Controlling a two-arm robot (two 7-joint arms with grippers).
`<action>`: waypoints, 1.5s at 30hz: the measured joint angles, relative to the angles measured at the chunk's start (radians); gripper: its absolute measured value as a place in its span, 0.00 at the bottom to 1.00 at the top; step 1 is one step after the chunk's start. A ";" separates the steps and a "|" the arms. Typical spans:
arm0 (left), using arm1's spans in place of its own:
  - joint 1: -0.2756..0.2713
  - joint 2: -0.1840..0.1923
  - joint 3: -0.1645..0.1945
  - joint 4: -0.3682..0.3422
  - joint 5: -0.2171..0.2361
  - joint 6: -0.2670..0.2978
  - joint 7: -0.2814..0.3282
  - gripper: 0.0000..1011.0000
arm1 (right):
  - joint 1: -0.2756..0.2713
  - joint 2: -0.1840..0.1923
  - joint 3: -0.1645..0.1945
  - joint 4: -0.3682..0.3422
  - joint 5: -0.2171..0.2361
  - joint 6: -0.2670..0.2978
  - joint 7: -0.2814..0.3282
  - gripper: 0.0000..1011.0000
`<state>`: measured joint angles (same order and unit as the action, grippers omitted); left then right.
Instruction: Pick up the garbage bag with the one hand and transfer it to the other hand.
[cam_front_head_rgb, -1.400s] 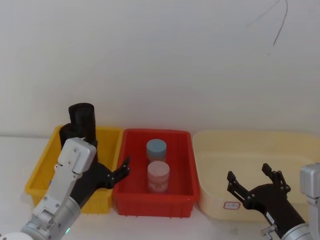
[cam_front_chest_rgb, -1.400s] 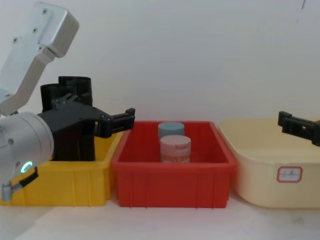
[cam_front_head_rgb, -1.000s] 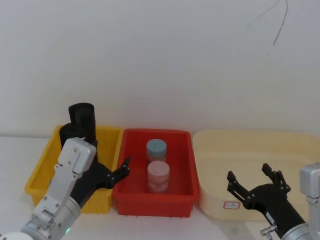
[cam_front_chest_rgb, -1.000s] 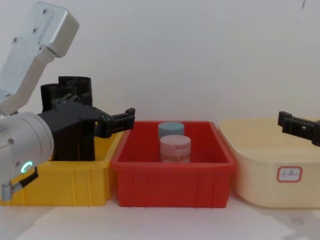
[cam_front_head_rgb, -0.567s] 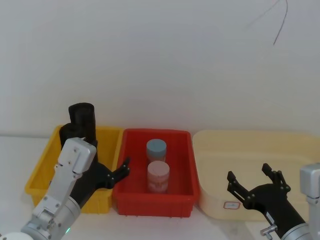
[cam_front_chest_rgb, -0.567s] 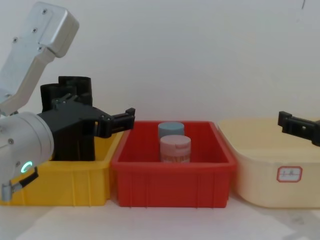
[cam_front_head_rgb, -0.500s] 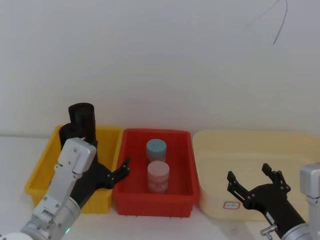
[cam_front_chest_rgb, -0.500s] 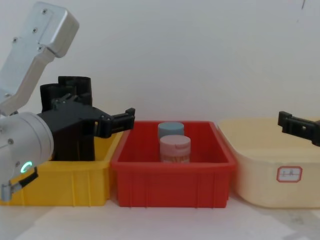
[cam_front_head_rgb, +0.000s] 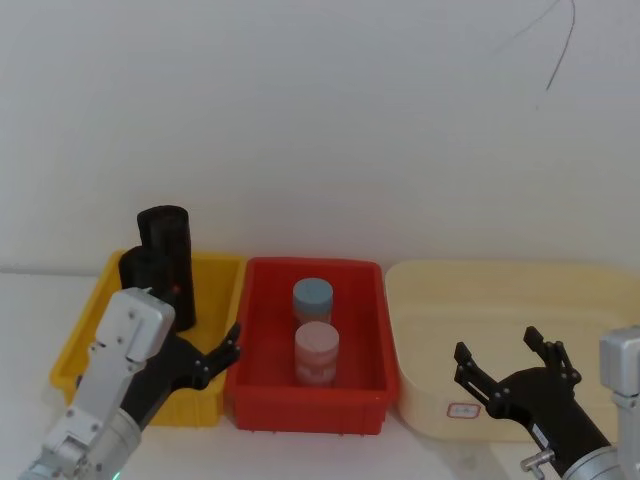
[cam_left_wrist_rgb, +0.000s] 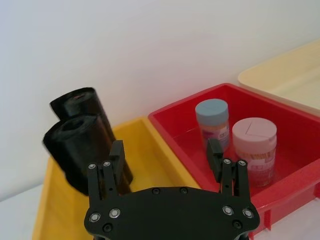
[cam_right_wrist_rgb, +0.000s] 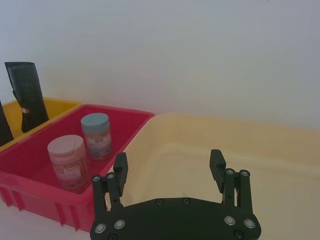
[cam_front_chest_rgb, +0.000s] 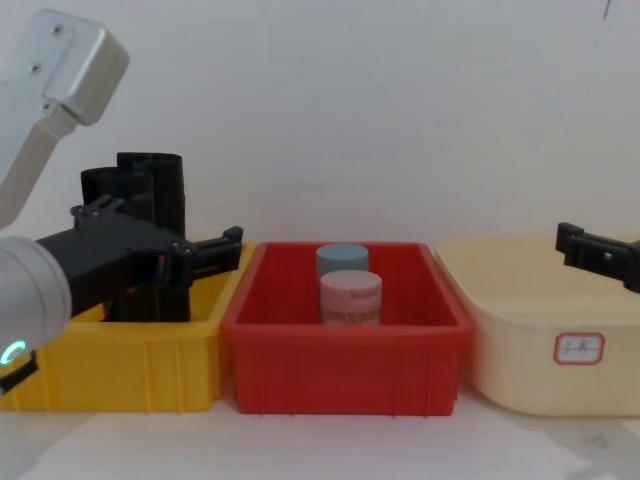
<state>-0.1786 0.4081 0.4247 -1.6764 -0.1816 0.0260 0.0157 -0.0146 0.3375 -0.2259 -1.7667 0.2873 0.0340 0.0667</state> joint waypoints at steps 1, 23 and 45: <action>0.004 0.001 -0.002 -0.003 0.000 0.001 0.002 0.99 | 0.000 0.000 0.000 0.000 0.000 0.000 0.000 0.99; 0.087 0.007 -0.082 -0.058 -0.005 0.023 0.059 0.99 | 0.000 0.000 0.000 0.000 0.000 0.000 0.000 0.99; 0.067 -0.061 -0.142 0.013 -0.044 -0.001 0.080 0.99 | 0.000 0.000 0.000 0.000 0.000 0.000 0.000 0.99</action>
<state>-0.1116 0.3468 0.2823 -1.6632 -0.2261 0.0255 0.0955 -0.0146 0.3375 -0.2258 -1.7667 0.2873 0.0341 0.0668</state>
